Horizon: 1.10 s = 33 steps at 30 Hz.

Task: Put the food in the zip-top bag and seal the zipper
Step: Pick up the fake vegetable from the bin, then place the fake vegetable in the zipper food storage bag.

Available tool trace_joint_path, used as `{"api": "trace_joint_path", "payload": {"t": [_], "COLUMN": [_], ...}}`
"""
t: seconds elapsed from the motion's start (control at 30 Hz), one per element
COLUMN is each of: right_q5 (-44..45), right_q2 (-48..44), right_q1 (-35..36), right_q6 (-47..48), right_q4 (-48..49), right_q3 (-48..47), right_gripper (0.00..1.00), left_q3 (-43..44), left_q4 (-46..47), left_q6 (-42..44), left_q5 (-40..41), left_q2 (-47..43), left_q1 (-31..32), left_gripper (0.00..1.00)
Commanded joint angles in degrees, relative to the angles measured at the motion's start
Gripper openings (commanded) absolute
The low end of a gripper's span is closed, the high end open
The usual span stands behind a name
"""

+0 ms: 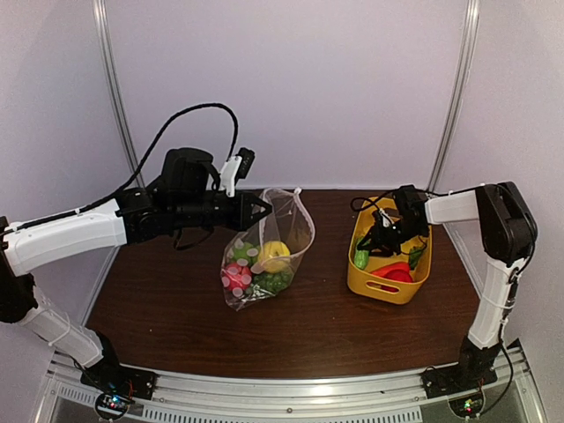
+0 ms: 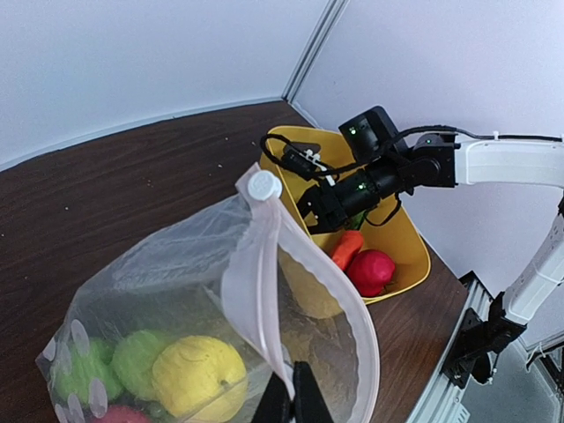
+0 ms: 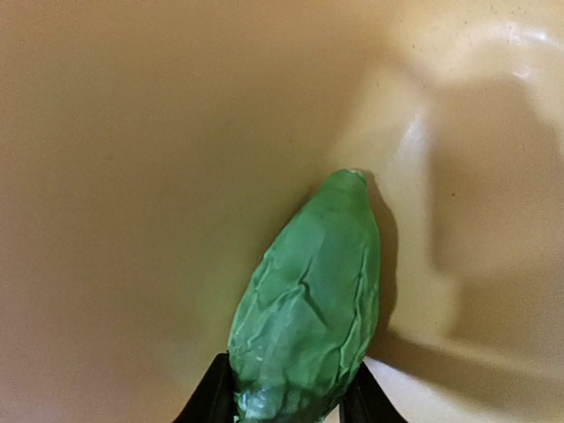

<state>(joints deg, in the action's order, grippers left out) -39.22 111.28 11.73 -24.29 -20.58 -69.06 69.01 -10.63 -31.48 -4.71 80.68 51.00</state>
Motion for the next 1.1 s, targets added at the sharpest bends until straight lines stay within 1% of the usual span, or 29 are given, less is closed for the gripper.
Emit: {"api": "trace_joint_path", "payload": {"t": [0.0, 0.2, 0.33, 0.37, 0.43, 0.53, 0.6, 0.67, 0.77, 0.83, 0.97, 1.07], "right_q5": [-0.2, 0.4, -2.5, -3.4, -6.7, -10.8, -11.2, -11.0, -11.2, -11.5, -8.4, -7.1], "right_q2": [-5.0, -17.1, -24.9, -25.8, -27.6, -31.2, -33.0, -33.0, -30.5, -29.0, -25.1, -23.2], "right_q1": [-2.3, -3.7, -3.0, -2.3, -1.0, 2.2, 5.4, 10.6, 16.5, 19.6, 25.0, 26.7], "right_q6": [-1.1, 2.1, 5.3, 9.1, 13.0, 14.4, 16.1, 20.3, 25.1, 25.8, 27.8, 27.6], "right_q4": [2.3, 2.9, 6.7, 5.2, 2.8, 5.6, 7.1, 4.8, 1.2, 1.9, 2.2, 5.6], "right_q3": [1.5, 3.0, 2.4, 0.3, -3.2, -4.4, -4.9, -6.7, -11.0, -12.6, -15.7, -14.8], "right_gripper": [0.27, 0.21, 0.20, 0.20, 0.20, 0.20, 0.21, 0.21, 0.21, 0.21, 0.21, 0.21], "left_q3": [1.7, 2.0, 2.3, 2.3, 2.1, 1.9, 2.4, 2.5, 2.6, 2.7, 3.2, 3.7], "left_q4": [1.4, 2.1, 2.6, 2.8, 3.2, 3.5, 3.4, 3.6, 4.1, 4.2, 4.2, 4.0], "left_q6": [-0.6, -0.7, -0.4, -0.4, -0.2, -0.2, -0.2, -0.2, -0.5, -0.7, -1.3, -1.7], "left_q5": [0.6, -0.3, -1.1, -1.1, -1.2, -1.3, -1.2, -1.1, -1.1, -1.3, -2.0, -2.4], "left_q2": [0.3, 1.0, 1.4, 1.5, 1.6, 2.1, 2.5, 2.6, 2.7, 2.7, 2.4, 1.9], "left_q1": [0.2, 0.1, 0.2, 0.2, 0.2, 0.2, 0.2, 0.2, 0.2, 0.2, 0.2, 0.2], "left_gripper": [0.00, 0.00, 0.00, 0.00, 0.00, 0.00, 0.00, 0.00, 0.00, 0.00, 0.00, 0.00]}}
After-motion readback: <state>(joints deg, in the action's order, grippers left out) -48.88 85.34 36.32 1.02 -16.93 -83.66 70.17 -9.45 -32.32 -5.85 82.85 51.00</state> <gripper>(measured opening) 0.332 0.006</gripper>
